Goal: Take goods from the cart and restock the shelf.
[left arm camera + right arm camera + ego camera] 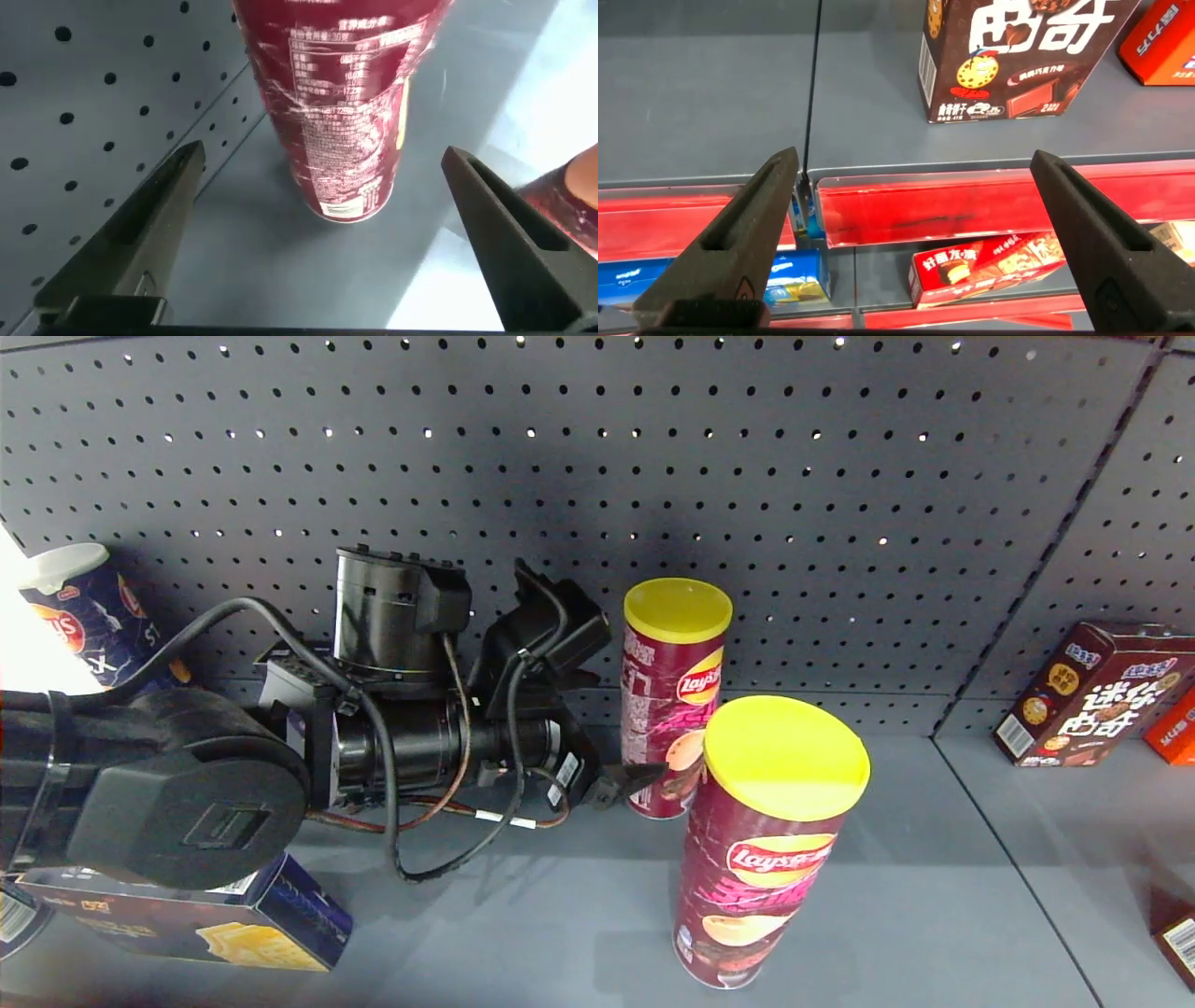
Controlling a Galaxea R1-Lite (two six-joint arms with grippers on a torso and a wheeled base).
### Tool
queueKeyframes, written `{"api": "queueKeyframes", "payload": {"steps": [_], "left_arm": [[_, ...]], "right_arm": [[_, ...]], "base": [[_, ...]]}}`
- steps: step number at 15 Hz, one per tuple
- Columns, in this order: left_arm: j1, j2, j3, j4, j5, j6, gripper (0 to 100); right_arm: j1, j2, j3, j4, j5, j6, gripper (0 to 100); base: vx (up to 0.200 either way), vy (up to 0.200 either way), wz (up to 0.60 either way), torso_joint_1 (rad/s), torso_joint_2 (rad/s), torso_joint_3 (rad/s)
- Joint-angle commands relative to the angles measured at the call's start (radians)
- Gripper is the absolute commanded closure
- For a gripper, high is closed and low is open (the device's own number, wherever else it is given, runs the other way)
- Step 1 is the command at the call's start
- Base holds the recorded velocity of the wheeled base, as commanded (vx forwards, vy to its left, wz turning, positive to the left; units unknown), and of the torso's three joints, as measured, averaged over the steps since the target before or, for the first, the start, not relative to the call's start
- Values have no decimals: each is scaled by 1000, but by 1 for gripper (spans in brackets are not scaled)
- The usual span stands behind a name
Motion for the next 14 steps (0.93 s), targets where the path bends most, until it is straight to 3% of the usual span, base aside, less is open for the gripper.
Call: {"api": "queueKeyframes", "payload": {"steps": [1,14], "left_arm": [[4,3,6,1,12,1,0],[31,17,9,1,161,-14,0]], "right_arm": [[2,2,0,0,0,-1,0],[0,2,0,0,0,-1,0]], "base": [[0,0,0,0,0,0],[0,0,0,0,0,0]]}}
